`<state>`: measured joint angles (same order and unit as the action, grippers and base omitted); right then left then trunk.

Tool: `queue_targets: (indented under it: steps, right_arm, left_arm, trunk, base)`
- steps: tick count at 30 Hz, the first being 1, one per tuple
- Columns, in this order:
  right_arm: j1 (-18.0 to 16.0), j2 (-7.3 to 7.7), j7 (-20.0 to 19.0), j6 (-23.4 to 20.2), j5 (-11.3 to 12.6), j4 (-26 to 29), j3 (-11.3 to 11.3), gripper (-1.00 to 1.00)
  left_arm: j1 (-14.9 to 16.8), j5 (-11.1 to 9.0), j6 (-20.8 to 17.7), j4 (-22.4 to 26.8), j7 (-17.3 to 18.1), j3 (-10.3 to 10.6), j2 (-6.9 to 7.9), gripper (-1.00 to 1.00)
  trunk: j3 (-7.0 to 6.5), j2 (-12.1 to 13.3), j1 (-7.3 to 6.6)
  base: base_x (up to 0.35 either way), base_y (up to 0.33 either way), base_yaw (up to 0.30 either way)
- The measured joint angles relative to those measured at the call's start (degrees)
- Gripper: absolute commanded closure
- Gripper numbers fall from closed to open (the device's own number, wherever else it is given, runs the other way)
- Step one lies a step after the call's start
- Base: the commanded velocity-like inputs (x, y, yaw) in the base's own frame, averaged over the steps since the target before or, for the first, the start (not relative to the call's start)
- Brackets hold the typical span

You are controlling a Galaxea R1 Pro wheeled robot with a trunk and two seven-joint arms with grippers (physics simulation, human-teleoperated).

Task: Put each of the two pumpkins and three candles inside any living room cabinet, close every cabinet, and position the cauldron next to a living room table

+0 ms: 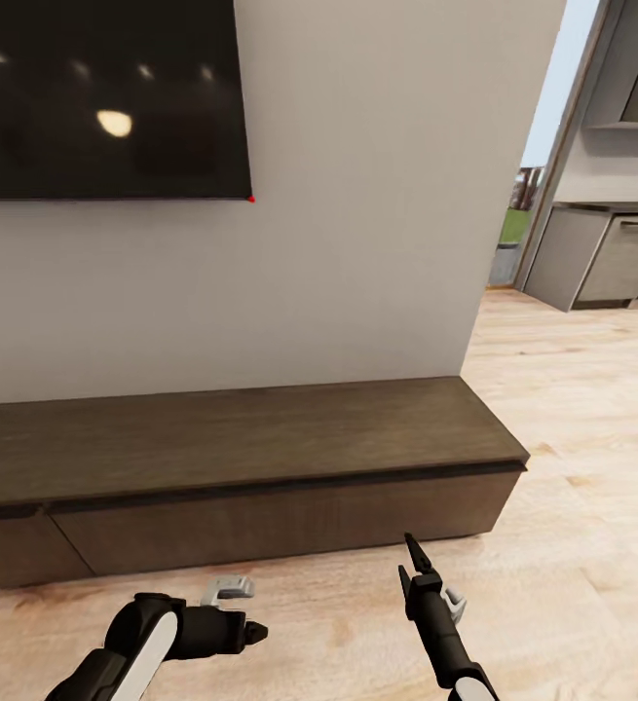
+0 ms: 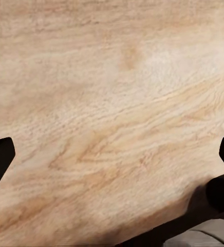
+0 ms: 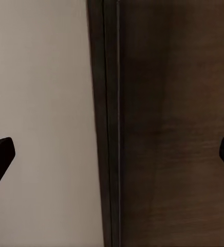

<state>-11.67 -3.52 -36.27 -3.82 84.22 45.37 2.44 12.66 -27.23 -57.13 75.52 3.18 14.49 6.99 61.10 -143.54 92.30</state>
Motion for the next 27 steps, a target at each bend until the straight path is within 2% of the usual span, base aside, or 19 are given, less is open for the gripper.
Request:
queue_targets:
  steps: [1, 2, 4, 8, 10, 27]
  right_arm:
    - [0.0, 0.0, 0.0, 0.0, 0.0, 0.0, 0.0, -1.0]
    - [0.0, 0.0, 0.0, 0.0, 0.0, 0.0, 0.0, -1.0]
    - [0.0, 0.0, 0.0, 0.0, 0.0, 0.0, 0.0, -1.0]
    - [0.0, 0.0, 0.0, 0.0, 0.0, 0.0, 0.0, -1.0]
    - [0.0, 0.0, 0.0, 0.0, 0.0, 0.0, 0.0, -1.0]
    - [0.0, 0.0, 0.05, 0.05, 0.0, -1.0, 0.0, -1.0]
  left_arm:
    - [-0.04, -0.18, -0.06, 0.06, 0.14, 2.08, 0.0, -1.0]
    - [-0.06, -0.12, -0.07, 0.09, 0.18, 2.91, 0.0, -1.0]
    - [-0.18, -0.76, -0.1, 0.16, 0.26, 5.91, 0.05, -1.0]
    - [-0.26, -1.91, -0.09, 0.13, 0.31, 9.13, 0.19, -1.0]
    - [-0.25, -2.09, -0.06, 0.12, 0.31, 9.55, 0.29, -1.0]
    - [-0.26, -2.19, 0.04, 0.12, 0.32, 8.97, 0.36, -1.0]
  trunk:
    - [0.0, 0.0, 0.0]
    - [0.0, 0.0, 0.0]
    - [0.0, 0.0, 0.0]
    - [0.0, 0.0, -0.01]
    - [0.0, 0.0, -0.02]
    - [0.0, 0.0, -0.01]
  base:
    - [0.011, 0.0, 0.0]
    - [0.007, 0.0, 0.0]
    - [0.004, 0.0, 0.0]
    - [0.067, 0.0, 0.0]
    - [0.189, 0.0, 0.0]
    - [0.136, 0.0, 0.0]
